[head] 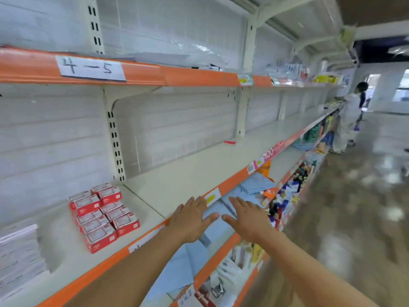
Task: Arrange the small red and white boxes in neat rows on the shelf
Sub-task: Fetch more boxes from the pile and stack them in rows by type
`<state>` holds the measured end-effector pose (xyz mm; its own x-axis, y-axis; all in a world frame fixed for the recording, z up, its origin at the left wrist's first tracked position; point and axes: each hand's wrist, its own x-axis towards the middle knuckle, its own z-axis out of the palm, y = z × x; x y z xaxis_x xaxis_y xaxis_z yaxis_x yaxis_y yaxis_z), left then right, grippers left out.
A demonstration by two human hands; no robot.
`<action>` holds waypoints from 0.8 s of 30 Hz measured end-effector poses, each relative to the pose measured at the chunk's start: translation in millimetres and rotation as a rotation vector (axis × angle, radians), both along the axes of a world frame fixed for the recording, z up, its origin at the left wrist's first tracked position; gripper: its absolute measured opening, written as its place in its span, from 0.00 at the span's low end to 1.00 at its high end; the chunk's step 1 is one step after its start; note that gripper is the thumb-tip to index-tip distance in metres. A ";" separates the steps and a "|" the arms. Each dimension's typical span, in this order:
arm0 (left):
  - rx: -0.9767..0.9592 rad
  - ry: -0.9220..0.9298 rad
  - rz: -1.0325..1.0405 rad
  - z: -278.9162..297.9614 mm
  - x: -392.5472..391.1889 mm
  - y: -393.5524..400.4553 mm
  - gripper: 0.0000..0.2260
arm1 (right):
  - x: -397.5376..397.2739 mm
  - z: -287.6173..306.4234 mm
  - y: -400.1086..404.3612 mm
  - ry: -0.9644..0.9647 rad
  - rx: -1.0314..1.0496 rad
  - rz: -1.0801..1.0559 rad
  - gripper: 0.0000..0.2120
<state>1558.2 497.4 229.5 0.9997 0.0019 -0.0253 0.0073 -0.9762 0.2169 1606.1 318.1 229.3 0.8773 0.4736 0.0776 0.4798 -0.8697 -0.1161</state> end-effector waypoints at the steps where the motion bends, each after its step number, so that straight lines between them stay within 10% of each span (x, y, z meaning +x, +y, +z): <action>1: 0.004 -0.004 -0.012 -0.8 16.9 -4.9 0.33 | 15.0 0.5 -5.8 -0.006 -0.002 -0.009 0.32; 24: 0.022 -0.012 0.039 4.2 357.2 -73.4 0.32 | 368.4 11.3 -71.2 0.001 0.016 0.060 0.29</action>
